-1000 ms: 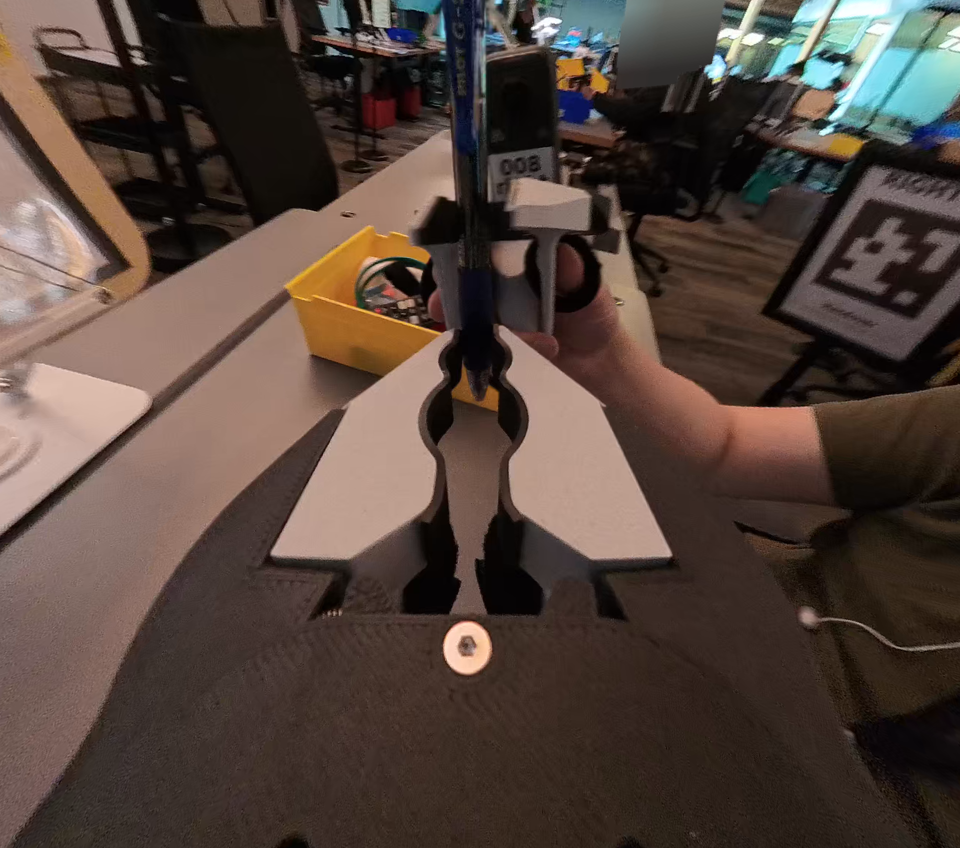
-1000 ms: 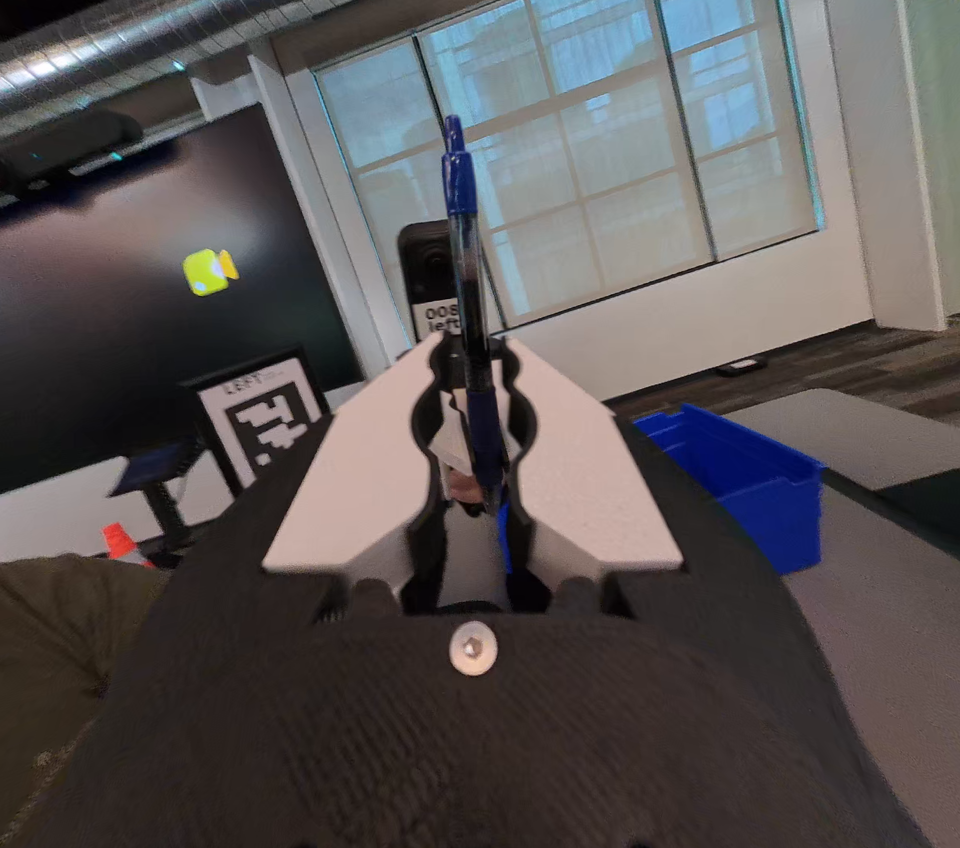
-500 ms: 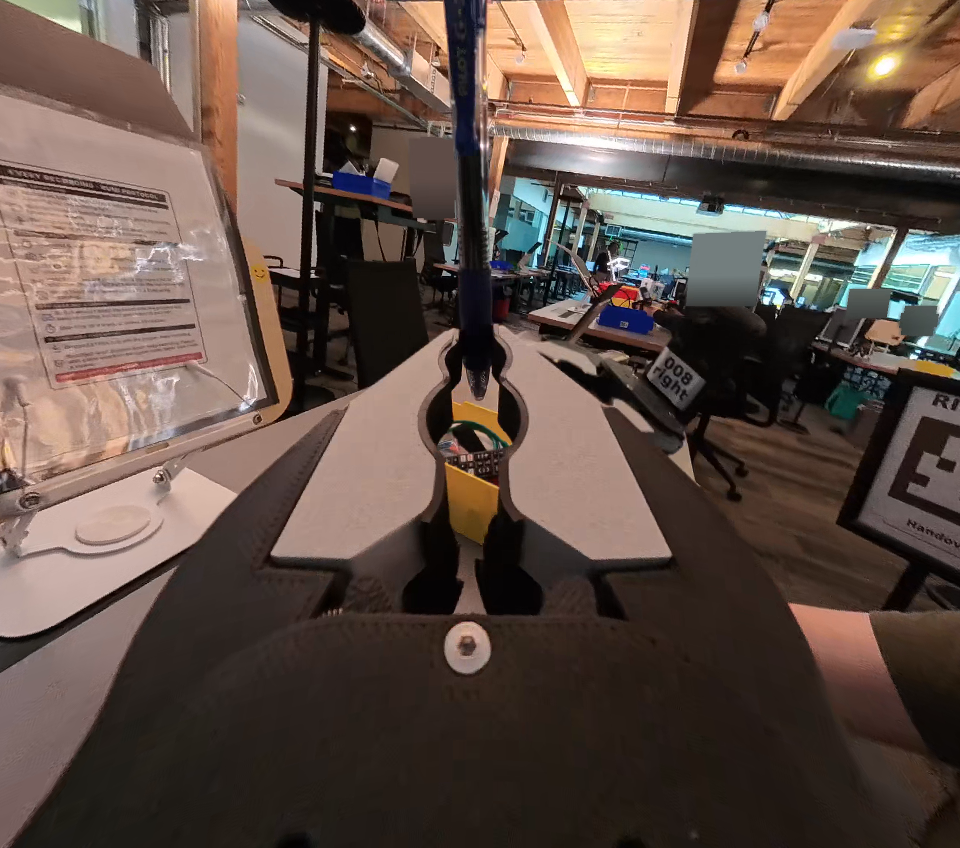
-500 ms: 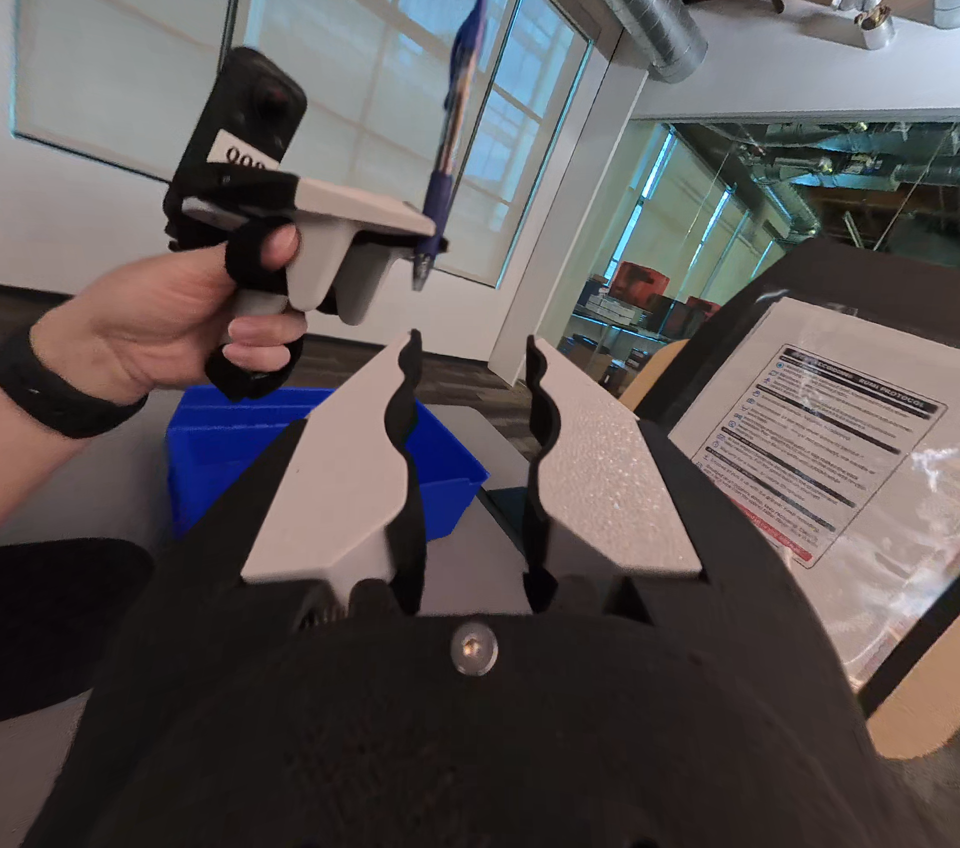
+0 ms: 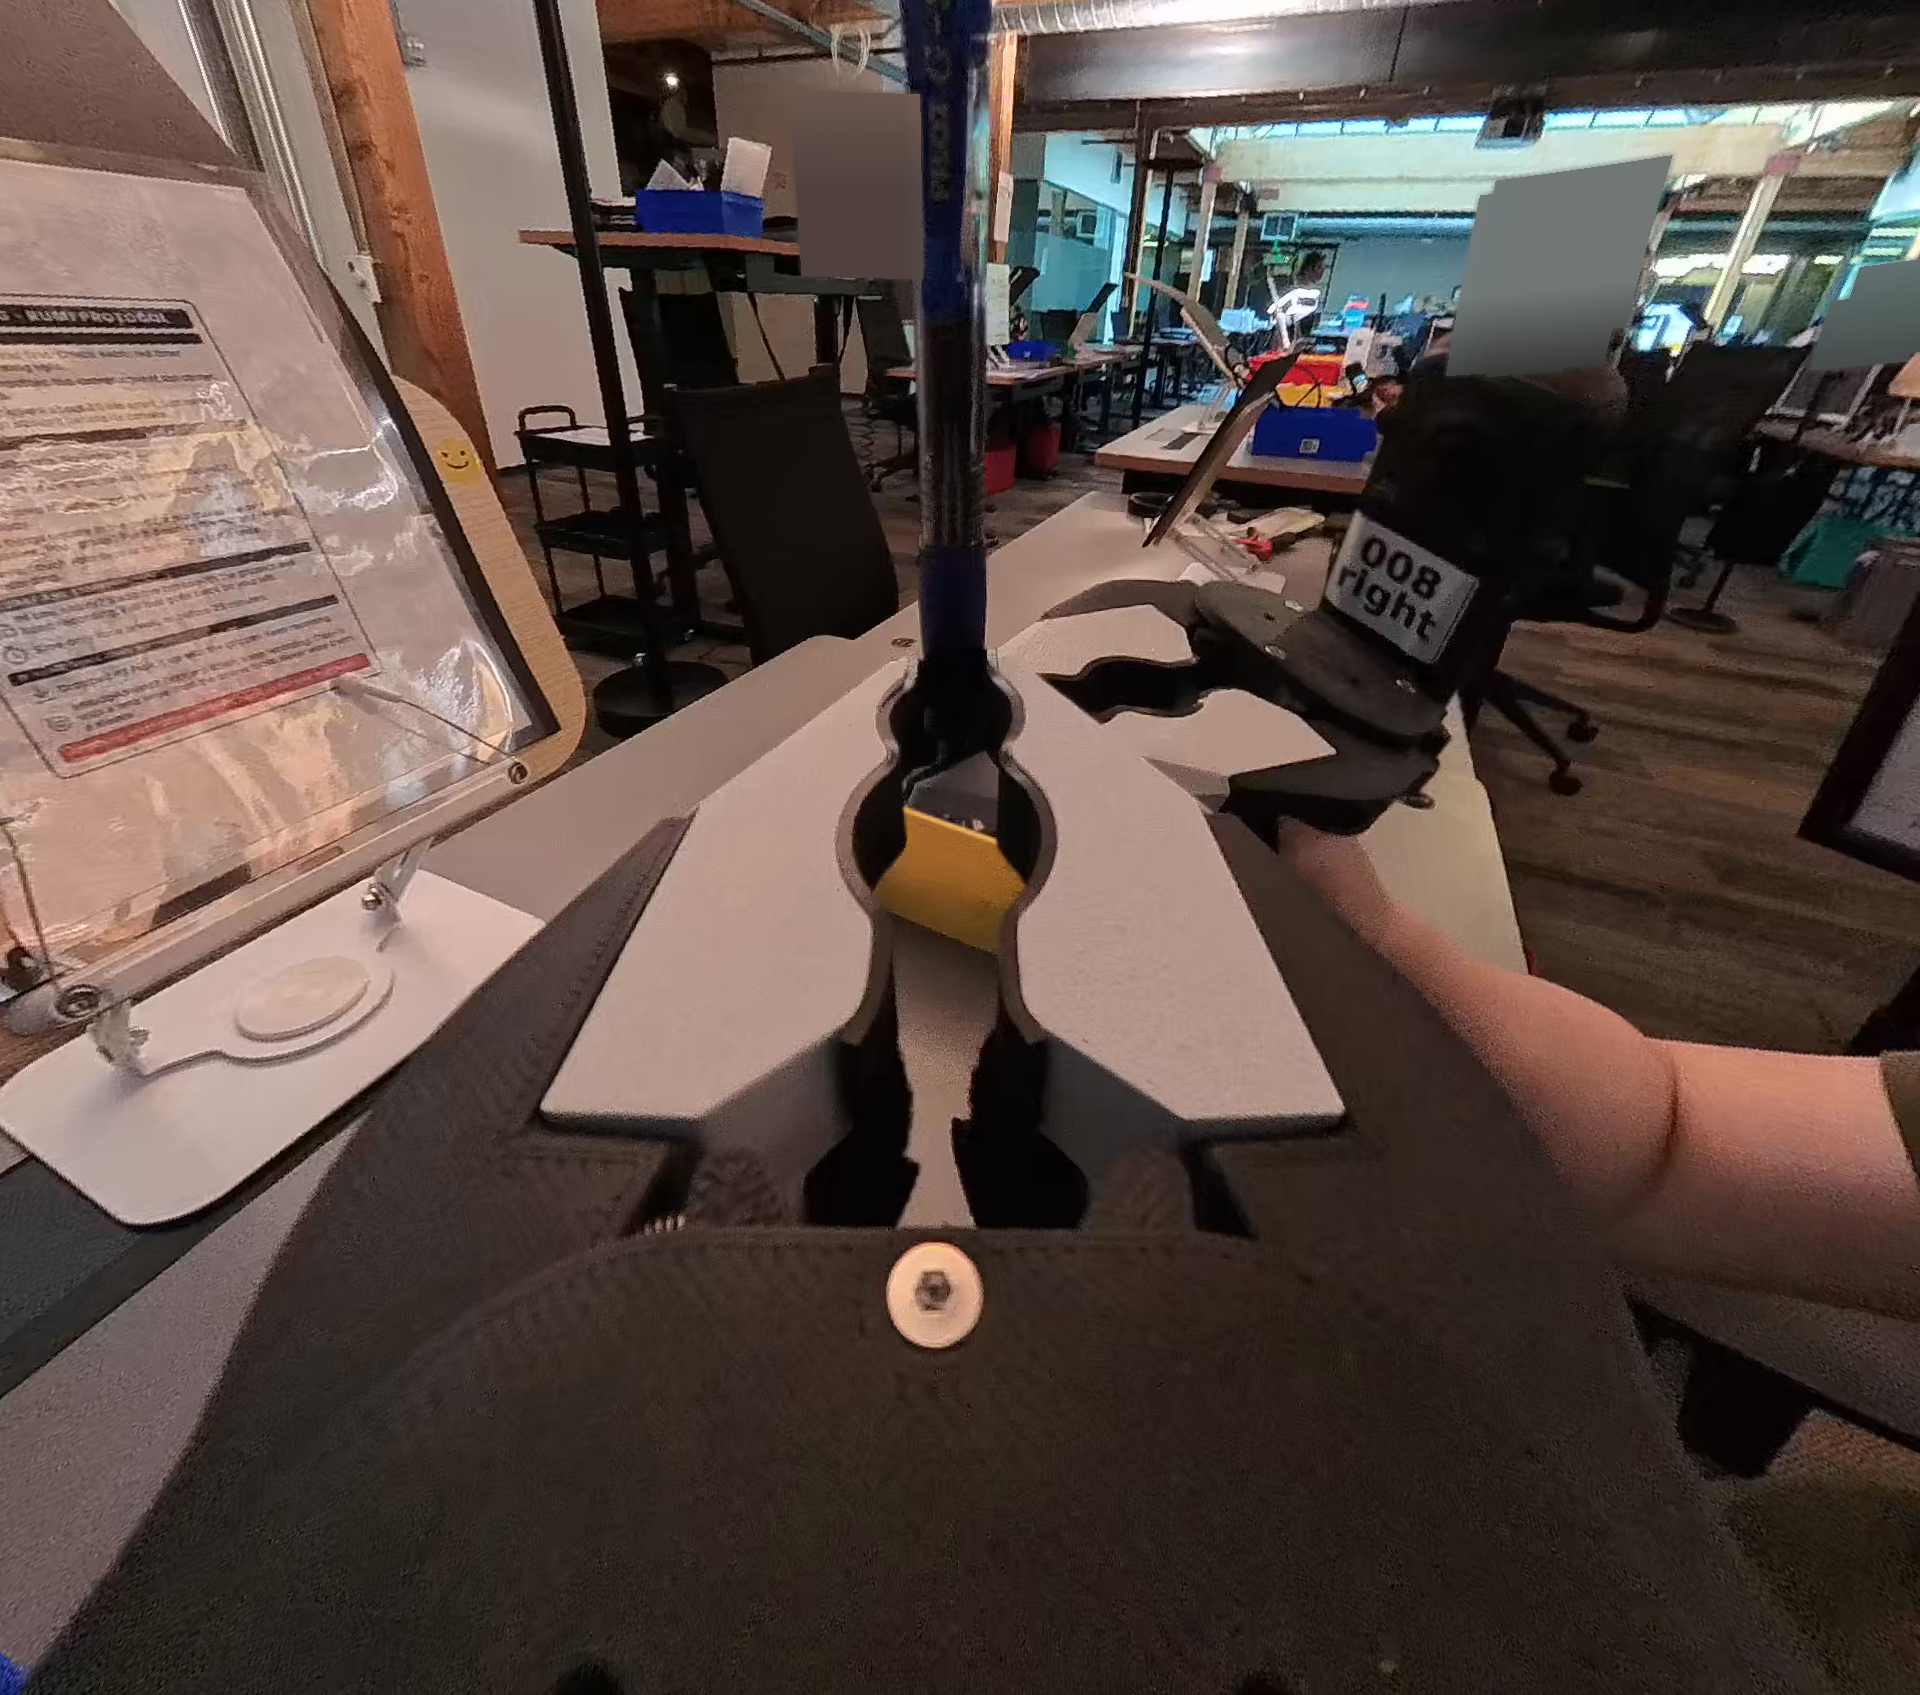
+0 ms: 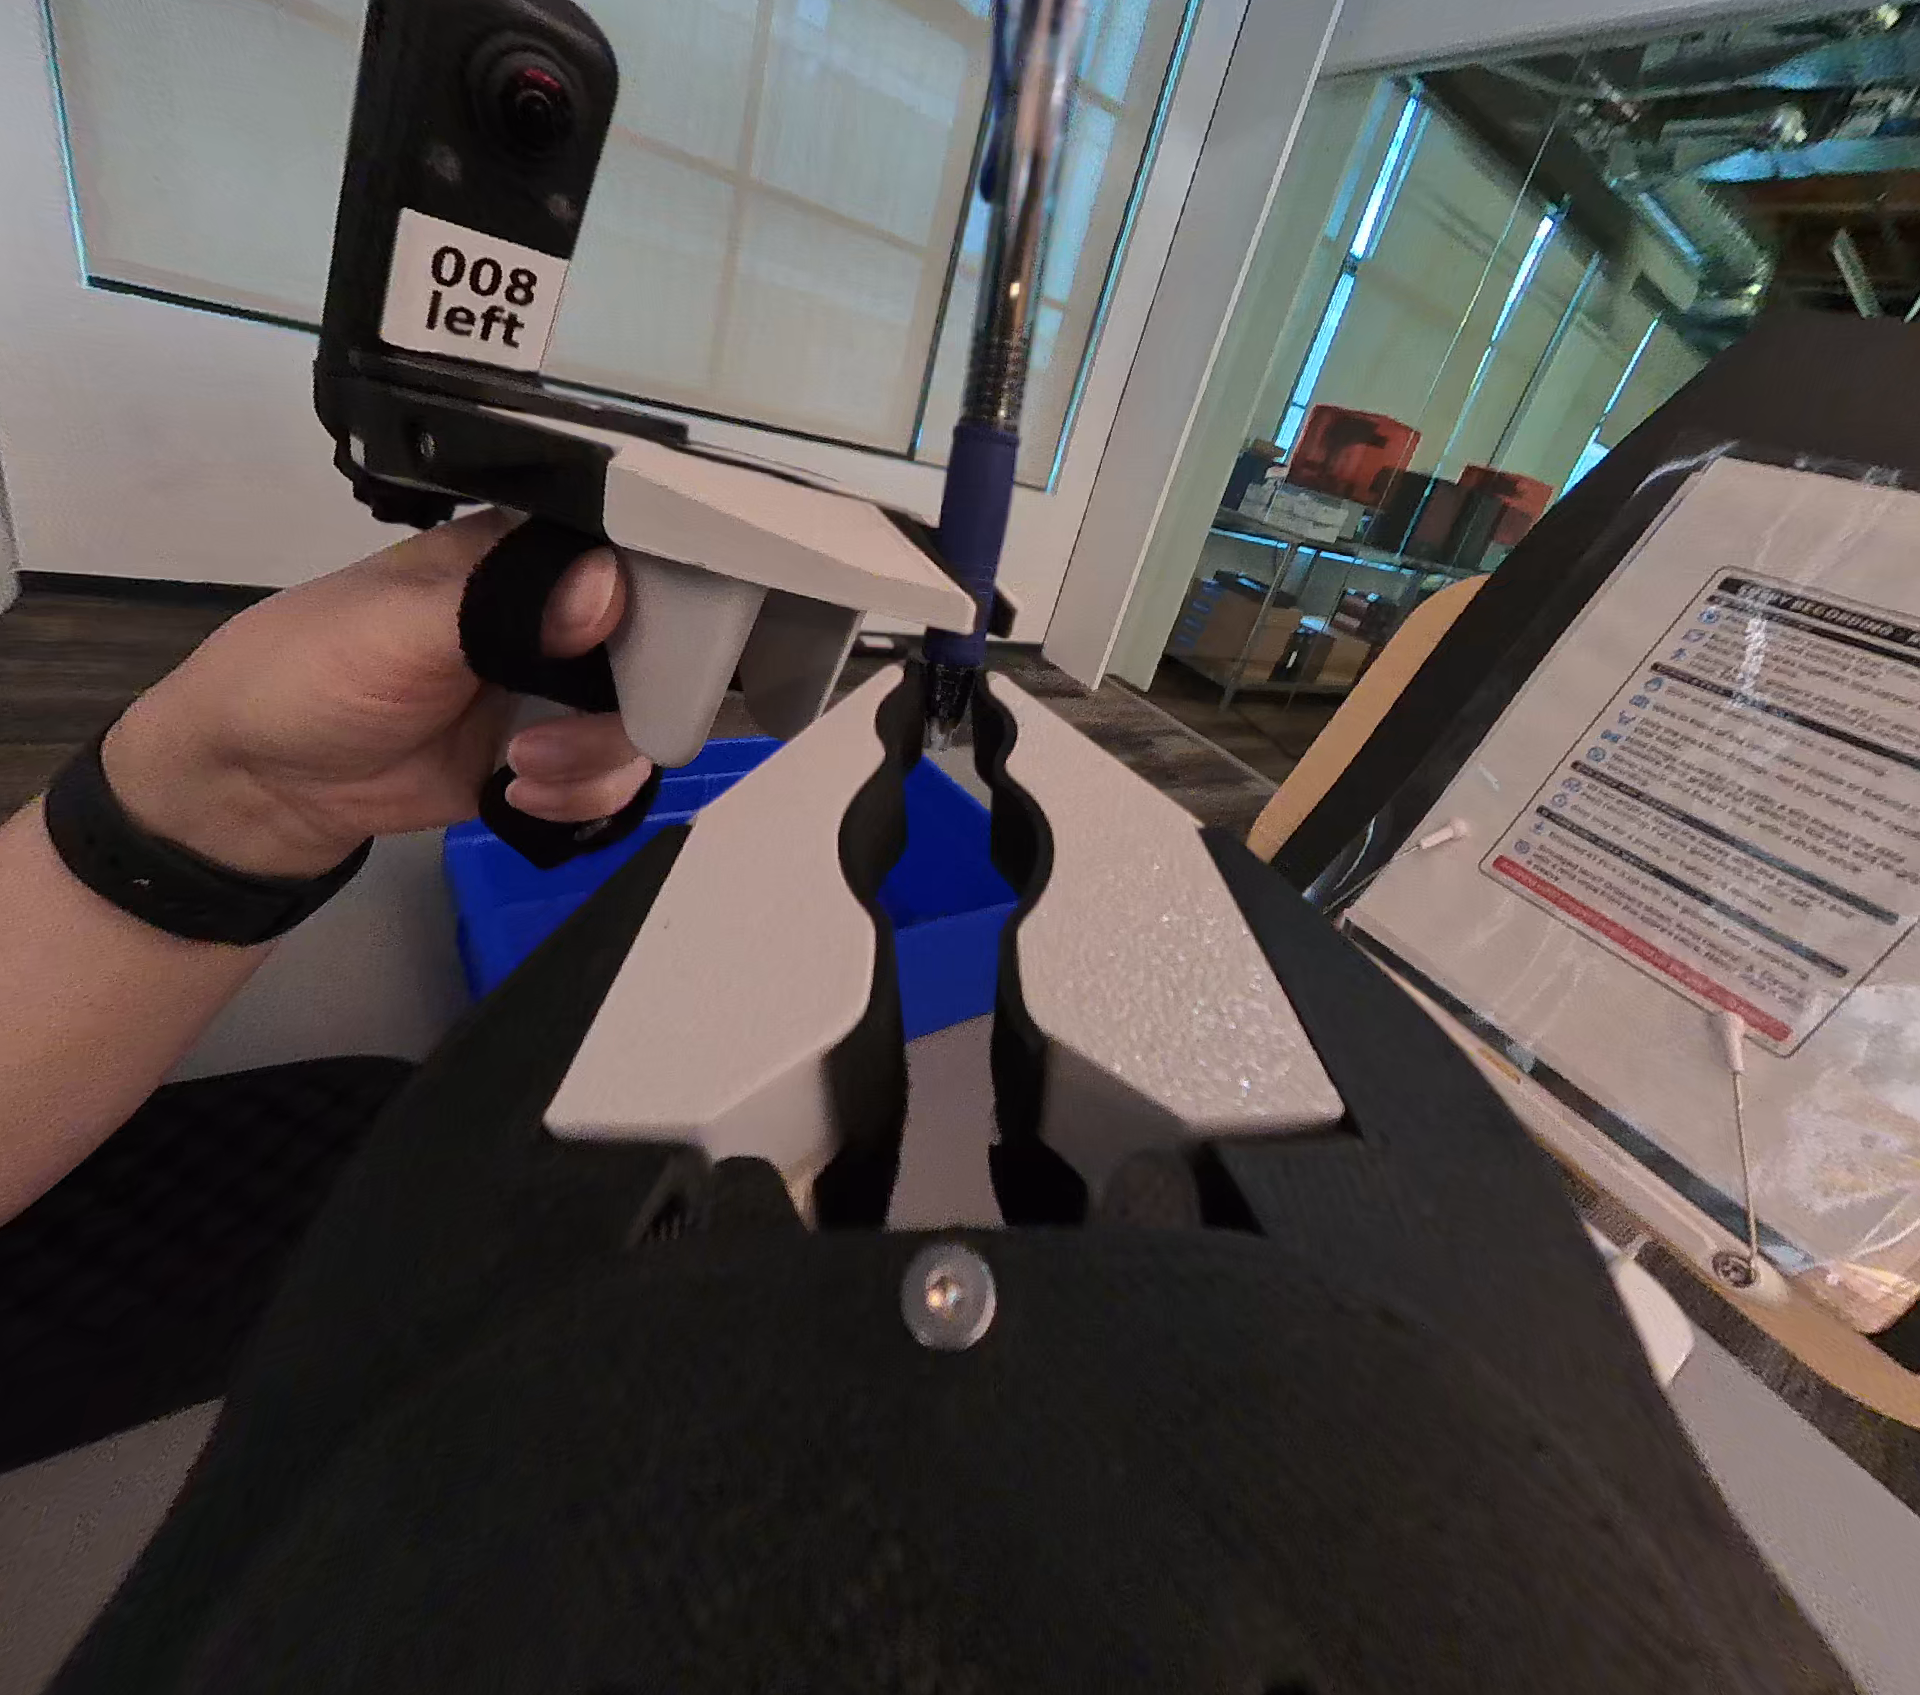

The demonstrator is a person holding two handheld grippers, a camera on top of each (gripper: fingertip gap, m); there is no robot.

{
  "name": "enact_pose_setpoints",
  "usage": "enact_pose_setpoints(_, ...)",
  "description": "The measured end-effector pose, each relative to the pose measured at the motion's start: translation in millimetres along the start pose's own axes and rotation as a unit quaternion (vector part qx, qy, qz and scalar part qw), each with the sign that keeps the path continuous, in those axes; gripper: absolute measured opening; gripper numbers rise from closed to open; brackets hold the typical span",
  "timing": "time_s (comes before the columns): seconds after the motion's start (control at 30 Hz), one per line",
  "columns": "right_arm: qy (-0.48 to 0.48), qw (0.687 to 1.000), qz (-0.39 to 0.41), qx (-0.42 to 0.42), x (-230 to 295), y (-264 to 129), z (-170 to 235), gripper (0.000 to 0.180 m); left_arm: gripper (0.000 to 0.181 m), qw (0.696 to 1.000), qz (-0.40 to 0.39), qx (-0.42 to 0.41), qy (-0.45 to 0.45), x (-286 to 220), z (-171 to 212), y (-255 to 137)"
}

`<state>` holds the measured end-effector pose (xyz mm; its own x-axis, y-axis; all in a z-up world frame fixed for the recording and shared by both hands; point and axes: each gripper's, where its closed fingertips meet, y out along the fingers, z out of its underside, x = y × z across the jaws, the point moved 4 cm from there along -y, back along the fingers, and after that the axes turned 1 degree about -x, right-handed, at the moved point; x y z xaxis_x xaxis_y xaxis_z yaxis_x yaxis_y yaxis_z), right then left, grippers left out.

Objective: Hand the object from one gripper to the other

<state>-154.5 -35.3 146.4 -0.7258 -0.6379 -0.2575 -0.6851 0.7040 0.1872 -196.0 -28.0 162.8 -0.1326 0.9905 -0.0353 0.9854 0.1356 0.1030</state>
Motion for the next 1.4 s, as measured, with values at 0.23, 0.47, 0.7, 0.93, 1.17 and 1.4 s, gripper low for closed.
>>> enact_pose_setpoints(0.23, -0.065, 0.996, 0.064, 0.021, -27, -10, 6, 0.006, 0.060, 0.995, -0.065, 0.006, 0.074, 15, -11, -22)
enact_pose_setpoints(0.47, -0.319, 0.924, 0.149, 0.149, -45, -20, 21, 0.007, 0.064, 0.862, -0.253, 0.155, 0.410, 34, 6, -42)
enact_pose_setpoints(0.7, -0.354, 0.906, 0.132, 0.191, -34, -10, 35, 0.006, 0.061, 0.741, -0.277, 0.207, 0.575, 33, 43, 6)
enact_pose_setpoints(0.93, -0.265, 0.927, 0.127, 0.234, -41, -17, 35, 0.007, 0.045, 0.728, -0.267, 0.152, 0.613, 18, 40, 15)
enact_pose_setpoints(1.17, -0.245, 0.924, 0.080, 0.282, -31, -16, 46, 0.007, 0.049, 0.716, -0.232, 0.153, 0.640, 8, 49, 21)
enact_pose_setpoints(1.4, -0.306, 0.893, 0.059, 0.324, -18, -14, 55, 0.007, 0.028, 0.702, -0.217, 0.208, 0.646, 20, 68, 22)
